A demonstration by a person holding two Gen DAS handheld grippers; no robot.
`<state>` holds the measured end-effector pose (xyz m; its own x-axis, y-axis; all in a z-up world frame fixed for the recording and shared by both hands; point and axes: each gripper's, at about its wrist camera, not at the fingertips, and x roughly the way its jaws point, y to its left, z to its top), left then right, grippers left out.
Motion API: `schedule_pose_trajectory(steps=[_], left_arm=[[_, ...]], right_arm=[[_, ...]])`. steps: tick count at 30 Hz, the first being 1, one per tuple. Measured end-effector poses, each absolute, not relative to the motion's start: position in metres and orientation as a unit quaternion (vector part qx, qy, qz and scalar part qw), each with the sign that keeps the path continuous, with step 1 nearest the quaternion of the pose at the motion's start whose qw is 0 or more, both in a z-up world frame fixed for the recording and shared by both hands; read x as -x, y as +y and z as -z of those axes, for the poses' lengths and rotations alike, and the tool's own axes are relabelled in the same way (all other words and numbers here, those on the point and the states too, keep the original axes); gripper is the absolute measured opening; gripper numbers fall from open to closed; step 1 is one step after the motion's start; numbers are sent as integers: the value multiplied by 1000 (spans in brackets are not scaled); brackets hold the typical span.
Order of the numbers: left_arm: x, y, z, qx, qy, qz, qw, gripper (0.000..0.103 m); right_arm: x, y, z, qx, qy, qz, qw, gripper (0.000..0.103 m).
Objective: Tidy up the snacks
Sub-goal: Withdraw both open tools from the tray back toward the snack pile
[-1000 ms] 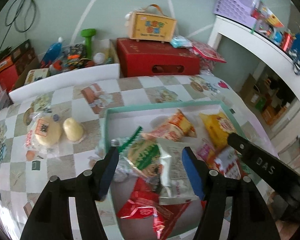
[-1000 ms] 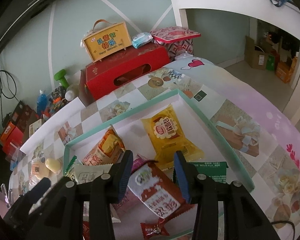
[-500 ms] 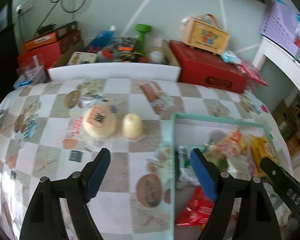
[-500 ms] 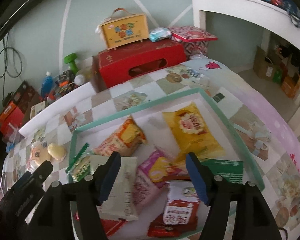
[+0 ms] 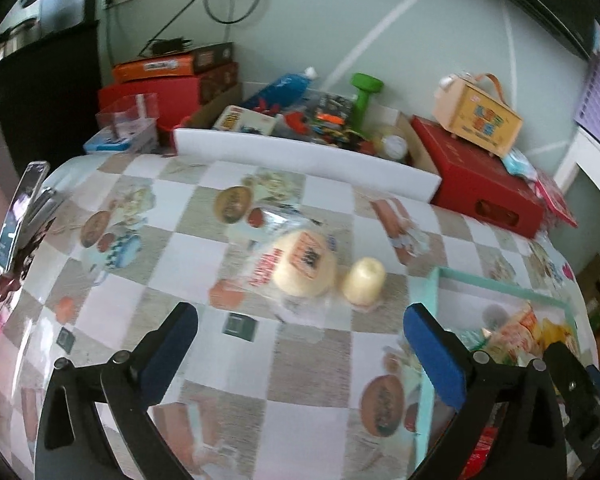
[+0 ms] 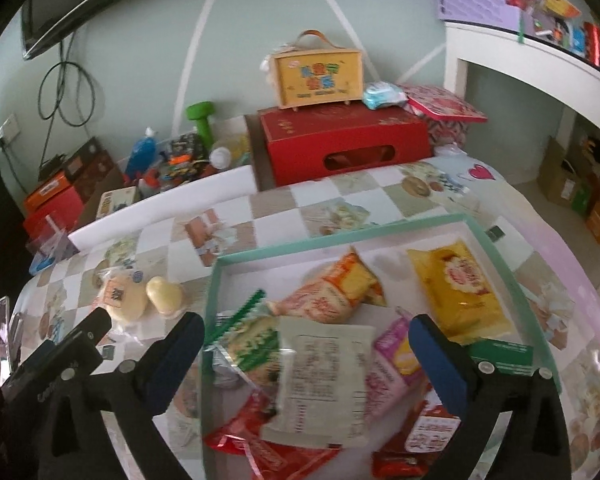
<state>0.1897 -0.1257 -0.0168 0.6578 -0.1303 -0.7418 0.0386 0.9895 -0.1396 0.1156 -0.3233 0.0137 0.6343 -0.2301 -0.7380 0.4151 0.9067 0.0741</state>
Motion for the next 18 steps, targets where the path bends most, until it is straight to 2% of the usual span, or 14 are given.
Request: schedule_pose_trajectory(steps=[18], left_arm=[[-198,-55,19,81,403,-30,911,102]], right_arm=[[-144,-258,1,-88,406,110,903,103]])
